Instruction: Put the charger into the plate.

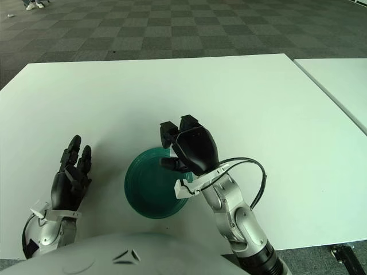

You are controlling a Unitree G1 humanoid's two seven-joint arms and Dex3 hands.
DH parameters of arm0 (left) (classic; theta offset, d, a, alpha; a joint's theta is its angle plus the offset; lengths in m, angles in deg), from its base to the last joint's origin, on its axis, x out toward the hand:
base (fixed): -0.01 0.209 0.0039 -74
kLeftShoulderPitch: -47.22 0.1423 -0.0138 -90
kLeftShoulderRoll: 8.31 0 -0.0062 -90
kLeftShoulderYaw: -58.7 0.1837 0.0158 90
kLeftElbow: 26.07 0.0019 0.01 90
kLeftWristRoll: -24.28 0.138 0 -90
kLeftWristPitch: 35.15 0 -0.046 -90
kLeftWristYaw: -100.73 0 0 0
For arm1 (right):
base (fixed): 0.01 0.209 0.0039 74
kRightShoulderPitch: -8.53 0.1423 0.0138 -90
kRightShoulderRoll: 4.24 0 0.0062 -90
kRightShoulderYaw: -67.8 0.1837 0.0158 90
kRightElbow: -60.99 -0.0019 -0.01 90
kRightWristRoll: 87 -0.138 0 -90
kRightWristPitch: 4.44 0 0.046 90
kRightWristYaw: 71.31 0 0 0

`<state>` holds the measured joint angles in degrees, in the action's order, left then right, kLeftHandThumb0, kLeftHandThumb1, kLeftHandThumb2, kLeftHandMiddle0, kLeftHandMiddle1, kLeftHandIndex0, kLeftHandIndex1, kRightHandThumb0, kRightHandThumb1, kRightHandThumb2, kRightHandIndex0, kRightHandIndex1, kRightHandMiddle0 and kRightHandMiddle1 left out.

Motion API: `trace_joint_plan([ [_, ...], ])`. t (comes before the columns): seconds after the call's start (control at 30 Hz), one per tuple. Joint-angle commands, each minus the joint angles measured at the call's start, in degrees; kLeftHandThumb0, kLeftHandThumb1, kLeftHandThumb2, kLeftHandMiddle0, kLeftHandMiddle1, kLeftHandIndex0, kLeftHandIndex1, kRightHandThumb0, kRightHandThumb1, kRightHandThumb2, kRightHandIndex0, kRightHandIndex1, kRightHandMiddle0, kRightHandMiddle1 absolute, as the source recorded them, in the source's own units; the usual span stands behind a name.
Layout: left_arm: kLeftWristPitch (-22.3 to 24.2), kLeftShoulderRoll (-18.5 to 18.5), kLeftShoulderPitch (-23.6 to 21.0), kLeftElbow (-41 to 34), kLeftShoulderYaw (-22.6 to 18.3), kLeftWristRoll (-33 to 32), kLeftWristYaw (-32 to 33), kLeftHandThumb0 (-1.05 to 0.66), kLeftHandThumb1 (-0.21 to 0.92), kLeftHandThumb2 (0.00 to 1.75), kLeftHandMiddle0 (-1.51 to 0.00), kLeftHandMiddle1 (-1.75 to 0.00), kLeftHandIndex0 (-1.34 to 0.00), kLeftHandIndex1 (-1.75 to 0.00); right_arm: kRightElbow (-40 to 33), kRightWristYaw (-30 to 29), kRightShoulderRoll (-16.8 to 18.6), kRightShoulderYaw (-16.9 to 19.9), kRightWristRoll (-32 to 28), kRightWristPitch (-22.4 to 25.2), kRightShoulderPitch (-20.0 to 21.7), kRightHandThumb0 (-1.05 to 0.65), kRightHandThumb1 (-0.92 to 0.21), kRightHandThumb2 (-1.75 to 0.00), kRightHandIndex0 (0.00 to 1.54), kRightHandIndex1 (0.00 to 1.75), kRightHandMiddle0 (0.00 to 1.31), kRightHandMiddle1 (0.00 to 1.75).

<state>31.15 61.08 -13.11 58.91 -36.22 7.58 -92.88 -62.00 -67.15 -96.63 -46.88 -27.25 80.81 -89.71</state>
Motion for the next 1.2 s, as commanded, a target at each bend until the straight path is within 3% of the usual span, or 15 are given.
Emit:
trace_joint_plan([
  [0.0,0.32,-0.56,0.83,0.19,0.91,1.24,0.81,-1.05,0.92,1.07,0.0,0.0,0.0,-0.22,-1.85,3.36,-0.27,-0.5,-0.78,-0.93,0.59,-0.46,-0.37,-1.24,1.03,1.75,0.57,1.75],
  [0.23,-0.21,-1.56,1.55,-0.28,2.27,2.66,1.72,-1.05,0.92,1.07,0.0,0.0,0.0,-0.22,-1.16,5.98,0.29,-2.52,0.8,-2.15,0.28,-0.46,-0.38,-1.23,1.01,1.75,0.56,1.75],
  [0.57,-0.67,-2.78,2.47,-1.01,4.11,4.57,3.11,-1.05,0.92,1.07,0.0,0.0,0.0,-0.22,0.01,6.02,-1.58,-4.04,3.68,-5.39,-0.39,-0.45,-0.4,-1.21,1.03,1.75,0.55,1.75],
  [1.17,-1.34,-4.21,3.08,-1.35,7.22,7.44,5.82,-1.05,0.92,1.07,0.0,0.0,0.0,-0.22,3.21,4.35,-3.24,-3.37,4.26,-9.1,0.13,-0.45,-0.42,-1.19,1.05,1.75,0.53,1.75],
])
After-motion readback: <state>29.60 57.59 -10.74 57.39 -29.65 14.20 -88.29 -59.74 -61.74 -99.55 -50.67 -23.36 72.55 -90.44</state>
